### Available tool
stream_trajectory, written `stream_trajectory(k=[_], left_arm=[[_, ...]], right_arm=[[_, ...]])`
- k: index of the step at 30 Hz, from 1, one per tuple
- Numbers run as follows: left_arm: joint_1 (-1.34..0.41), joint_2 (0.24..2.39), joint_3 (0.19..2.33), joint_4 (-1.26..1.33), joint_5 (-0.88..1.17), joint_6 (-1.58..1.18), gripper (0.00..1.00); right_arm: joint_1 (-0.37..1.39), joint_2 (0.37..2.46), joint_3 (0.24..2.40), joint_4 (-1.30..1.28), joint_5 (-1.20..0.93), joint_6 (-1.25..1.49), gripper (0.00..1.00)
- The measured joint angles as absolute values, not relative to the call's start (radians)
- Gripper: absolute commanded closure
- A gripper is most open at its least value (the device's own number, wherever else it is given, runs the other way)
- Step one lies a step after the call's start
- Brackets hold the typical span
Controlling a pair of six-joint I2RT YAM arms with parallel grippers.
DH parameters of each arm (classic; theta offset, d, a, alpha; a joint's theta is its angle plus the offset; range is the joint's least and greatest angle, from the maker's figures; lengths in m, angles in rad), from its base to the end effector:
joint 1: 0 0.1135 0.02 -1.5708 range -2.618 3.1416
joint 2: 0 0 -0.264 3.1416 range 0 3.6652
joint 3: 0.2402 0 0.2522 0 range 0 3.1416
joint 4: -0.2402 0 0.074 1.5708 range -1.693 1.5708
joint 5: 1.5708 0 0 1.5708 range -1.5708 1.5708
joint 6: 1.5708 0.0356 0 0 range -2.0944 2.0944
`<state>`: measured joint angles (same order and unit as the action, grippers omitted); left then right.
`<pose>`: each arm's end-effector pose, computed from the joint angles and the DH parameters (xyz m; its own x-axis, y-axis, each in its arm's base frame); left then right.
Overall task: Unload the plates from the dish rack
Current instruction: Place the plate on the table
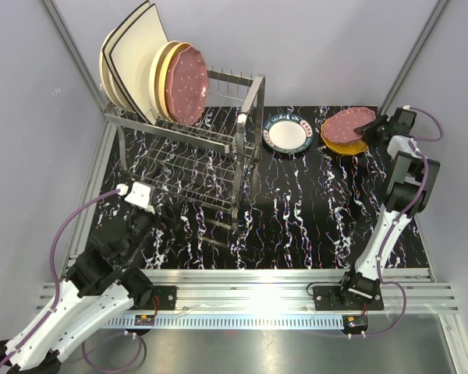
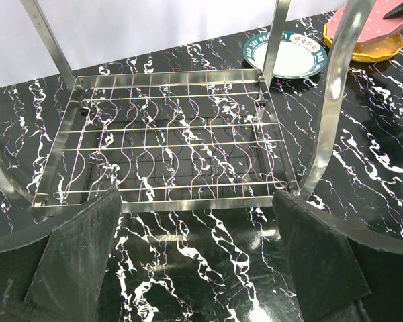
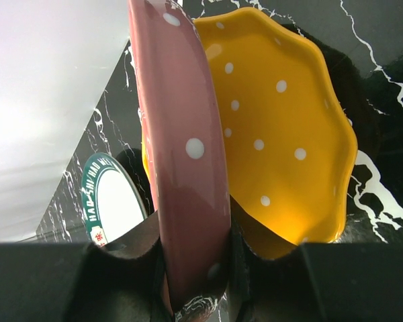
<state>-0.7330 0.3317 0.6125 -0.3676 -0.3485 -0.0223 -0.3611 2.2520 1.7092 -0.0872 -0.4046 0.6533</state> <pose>0.0796 -0.0553 0.3157 -0.0728 0.0373 -0.9966 0.3745 0.9272 0.0074 0.4851 -0.1682 0.1805 -0.4211 0.7563 -0.5007 0.3566 0.6456 0.6753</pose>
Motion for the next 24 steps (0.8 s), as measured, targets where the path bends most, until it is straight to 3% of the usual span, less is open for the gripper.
stream_trajectory(k=[9,17,24], left_arm=[[-0.732,0.332,0.612,-0.368,-0.348,-0.022,0.01],[-0.731,0.331,0.612,-0.368,-0.348,-0.022,0.01],[-0.731,0.329,0.612,-0.367,-0.348,-0.022,0.01]], right_arm=[[-0.362,2.257,1.709,-0.075,-0.414,0.655,0.63],[-0.361,2.257,1.708,-0.072,-0.440,0.633,0.38],[-0.361,2.257,1.705,-0.081,-0.444,0.599,0.24]])
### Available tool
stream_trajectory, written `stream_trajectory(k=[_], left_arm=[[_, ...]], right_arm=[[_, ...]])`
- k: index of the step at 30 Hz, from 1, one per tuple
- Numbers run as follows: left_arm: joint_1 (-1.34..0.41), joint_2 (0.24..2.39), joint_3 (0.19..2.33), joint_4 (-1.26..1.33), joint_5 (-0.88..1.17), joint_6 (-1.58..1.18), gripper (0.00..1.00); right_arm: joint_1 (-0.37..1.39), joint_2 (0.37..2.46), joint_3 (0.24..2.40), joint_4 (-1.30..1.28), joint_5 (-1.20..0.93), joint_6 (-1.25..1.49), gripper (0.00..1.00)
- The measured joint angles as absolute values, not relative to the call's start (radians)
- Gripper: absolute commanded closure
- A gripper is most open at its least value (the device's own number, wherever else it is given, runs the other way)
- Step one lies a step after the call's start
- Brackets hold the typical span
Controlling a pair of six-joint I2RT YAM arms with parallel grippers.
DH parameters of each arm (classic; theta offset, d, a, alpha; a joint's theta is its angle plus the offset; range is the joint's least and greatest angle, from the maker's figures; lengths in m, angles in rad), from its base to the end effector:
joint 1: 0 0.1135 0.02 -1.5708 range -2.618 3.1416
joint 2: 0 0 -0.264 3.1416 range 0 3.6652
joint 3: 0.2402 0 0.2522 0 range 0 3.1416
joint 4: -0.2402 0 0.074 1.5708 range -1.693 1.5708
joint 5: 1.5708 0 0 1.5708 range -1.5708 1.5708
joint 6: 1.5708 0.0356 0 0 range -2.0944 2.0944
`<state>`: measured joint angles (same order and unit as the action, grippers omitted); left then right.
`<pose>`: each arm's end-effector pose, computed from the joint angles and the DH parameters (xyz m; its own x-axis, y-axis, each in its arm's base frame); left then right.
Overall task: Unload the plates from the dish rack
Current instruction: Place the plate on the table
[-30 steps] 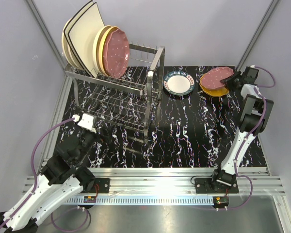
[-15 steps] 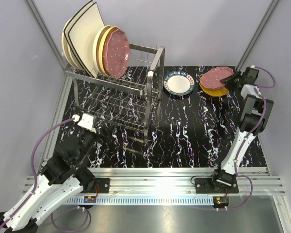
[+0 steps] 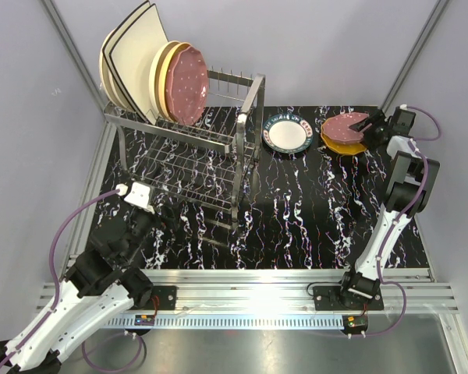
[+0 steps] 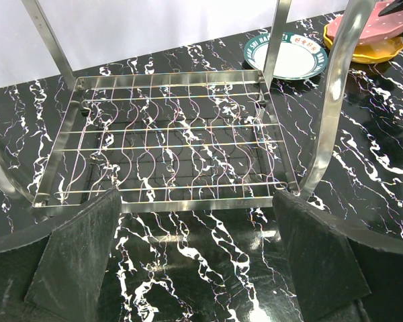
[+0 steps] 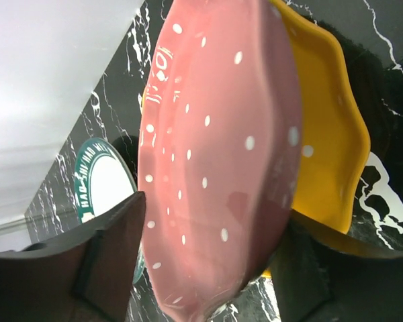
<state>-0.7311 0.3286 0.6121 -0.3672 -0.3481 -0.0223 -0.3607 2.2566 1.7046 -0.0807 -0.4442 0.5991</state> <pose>0.0793 -0.0548 0.3158 -0.0706 0.0351 -0.9969 0.3731 0.9278 0.0063 0.4852 -0.1667 0.1777 -0.4600 0.7177 -0.5227 0.3074 0.6810 0.6646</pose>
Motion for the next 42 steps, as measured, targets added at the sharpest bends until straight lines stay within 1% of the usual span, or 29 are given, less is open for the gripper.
stream_trajectory(k=[3,7,23,42], left_arm=[[-0.731,0.329,0.612,-0.368,-0.348,-0.022,0.01],[-0.731,0.329,0.612,-0.367,-0.348,-0.022,0.01],[-0.731,0.325,0.612,-0.367,-0.348,-0.022,0.01],[-0.731,0.308,0.612,-0.367,-0.347,-0.022,0.01]], right_arm=[[-0.361,2.257,1.704,-0.095,-0.447,0.581,0.18],[-0.361,2.257,1.704,-0.124,-0.448,0.548,0.14],[-0.360,2.257,1.713,-0.209,-0.444,0.408,0.08],[-0.356,2.257,1.755,-0.282,-0.382,0.292,0.05]])
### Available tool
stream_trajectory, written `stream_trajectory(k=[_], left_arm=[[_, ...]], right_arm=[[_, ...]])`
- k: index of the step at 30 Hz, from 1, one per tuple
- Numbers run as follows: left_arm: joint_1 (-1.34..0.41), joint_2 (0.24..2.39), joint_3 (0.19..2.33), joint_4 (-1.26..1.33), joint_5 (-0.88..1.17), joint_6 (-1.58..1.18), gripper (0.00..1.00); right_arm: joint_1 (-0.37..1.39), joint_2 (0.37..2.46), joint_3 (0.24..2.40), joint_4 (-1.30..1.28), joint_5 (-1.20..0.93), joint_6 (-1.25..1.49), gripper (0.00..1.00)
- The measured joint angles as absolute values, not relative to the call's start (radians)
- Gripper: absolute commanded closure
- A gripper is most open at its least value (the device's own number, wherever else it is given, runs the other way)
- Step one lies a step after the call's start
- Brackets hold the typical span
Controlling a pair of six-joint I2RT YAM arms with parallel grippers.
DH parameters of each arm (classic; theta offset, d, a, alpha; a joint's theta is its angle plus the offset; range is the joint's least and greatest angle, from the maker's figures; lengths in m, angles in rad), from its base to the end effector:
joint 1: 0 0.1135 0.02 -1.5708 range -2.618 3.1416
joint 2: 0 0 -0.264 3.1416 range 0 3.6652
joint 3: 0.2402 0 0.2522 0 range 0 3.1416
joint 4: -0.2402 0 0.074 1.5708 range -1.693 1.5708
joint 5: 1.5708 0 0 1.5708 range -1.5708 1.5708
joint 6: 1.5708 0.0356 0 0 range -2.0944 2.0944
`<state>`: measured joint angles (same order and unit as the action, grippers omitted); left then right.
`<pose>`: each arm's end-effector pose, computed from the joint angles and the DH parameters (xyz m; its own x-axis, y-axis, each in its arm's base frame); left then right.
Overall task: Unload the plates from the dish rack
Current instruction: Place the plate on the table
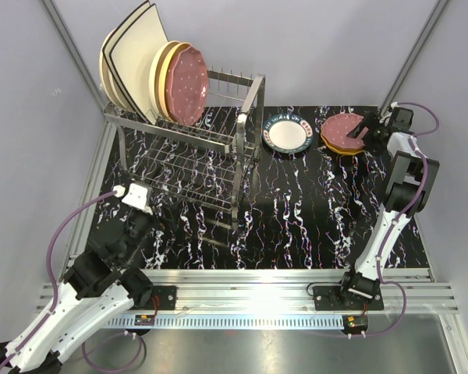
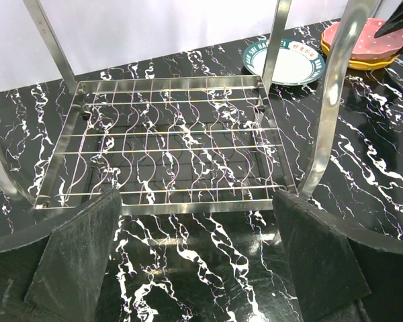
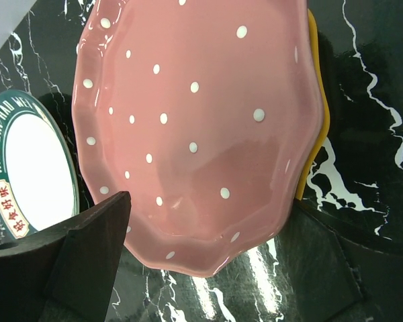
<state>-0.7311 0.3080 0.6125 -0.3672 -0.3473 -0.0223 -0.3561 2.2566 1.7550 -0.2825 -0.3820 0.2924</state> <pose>0.0761 -0.0520 0.3175 -0.0550 0.0212 -0.9983 0.3738 0.9275 -0.0009 0.4794 -0.1642 0.1770 -0.6118 0.5130 -0.6021 0.2637 0.8499 0.4562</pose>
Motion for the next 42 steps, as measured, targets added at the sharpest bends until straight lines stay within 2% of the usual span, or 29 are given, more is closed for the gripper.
stream_trajectory(k=[25,35,42], left_arm=[[-0.731,0.294,0.612,-0.368,-0.347,-0.022,0.01],[-0.731,0.294,0.612,-0.368,-0.347,-0.023,0.01],[-0.731,0.294,0.612,-0.368,-0.348,-0.023,0.01]], right_arm=[[-0.355,2.166,1.710,-0.342,-0.313,0.225,0.05],[-0.355,1.976,1.572,-0.342,-0.325,0.132,0.03],[-0.355,1.837,1.475,-0.346,-0.414,0.041,0.02]])
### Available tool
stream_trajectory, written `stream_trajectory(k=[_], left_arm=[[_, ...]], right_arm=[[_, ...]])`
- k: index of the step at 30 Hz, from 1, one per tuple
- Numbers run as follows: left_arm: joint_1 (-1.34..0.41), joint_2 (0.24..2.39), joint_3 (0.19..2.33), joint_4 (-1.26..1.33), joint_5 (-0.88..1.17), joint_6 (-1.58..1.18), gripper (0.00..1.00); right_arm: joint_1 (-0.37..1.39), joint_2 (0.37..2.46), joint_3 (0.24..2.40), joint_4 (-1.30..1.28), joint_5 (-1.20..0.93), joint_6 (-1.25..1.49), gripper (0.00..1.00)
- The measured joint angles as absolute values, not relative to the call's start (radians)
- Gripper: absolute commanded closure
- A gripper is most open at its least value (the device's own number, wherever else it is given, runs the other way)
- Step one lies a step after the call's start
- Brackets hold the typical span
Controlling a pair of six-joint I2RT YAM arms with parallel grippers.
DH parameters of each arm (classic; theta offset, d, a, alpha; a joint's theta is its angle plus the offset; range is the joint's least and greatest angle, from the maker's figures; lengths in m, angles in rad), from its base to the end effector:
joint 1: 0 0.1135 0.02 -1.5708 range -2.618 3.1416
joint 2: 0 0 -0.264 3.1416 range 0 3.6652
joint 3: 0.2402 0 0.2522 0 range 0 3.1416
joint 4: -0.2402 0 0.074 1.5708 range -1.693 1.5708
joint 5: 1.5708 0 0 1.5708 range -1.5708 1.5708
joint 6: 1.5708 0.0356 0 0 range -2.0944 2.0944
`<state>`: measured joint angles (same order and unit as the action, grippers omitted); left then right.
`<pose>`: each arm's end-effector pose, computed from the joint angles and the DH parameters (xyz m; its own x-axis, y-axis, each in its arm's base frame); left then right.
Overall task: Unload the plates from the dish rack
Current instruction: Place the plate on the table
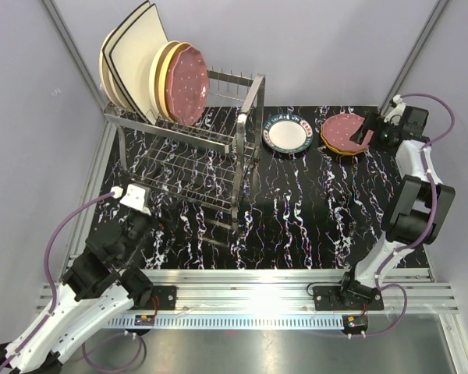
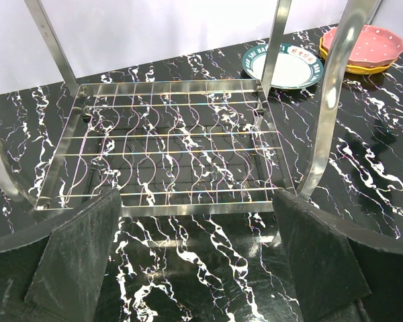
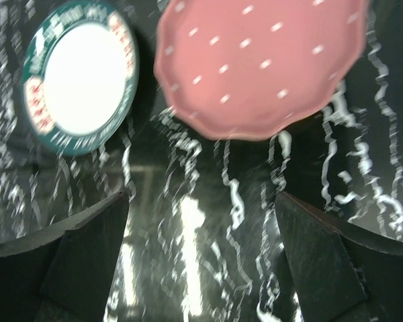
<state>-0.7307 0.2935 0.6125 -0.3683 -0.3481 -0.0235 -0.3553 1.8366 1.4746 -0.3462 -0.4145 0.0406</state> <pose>0.0739 -0.0500 0.3184 -0.0455 0.0111 -0.9989 0.3727 0.9279 -0.0067 0.3994 -0.1329 0.2683 -0.6080 0.2653 -0.7483 0.0564 0.9546 0.2926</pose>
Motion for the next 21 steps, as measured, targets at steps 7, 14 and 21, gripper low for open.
stream_trajectory(k=[7,14,21], left_arm=[[-0.731,0.294,0.612,-0.369,-0.352,-0.024,0.01],[-0.726,0.294,0.612,-0.369,-0.355,-0.028,0.01],[-0.726,0.295,0.614,-0.369,-0.357,-0.039,0.01]], right_arm=[[-0.355,1.676,1.347,-0.405,-0.585,-0.033,0.02],[-0.351,1.481,1.246,-0.482,-0.772,-0.075,0.02],[-0.321,1.312,1.191,-0.580,-0.887,-0.147,0.02]])
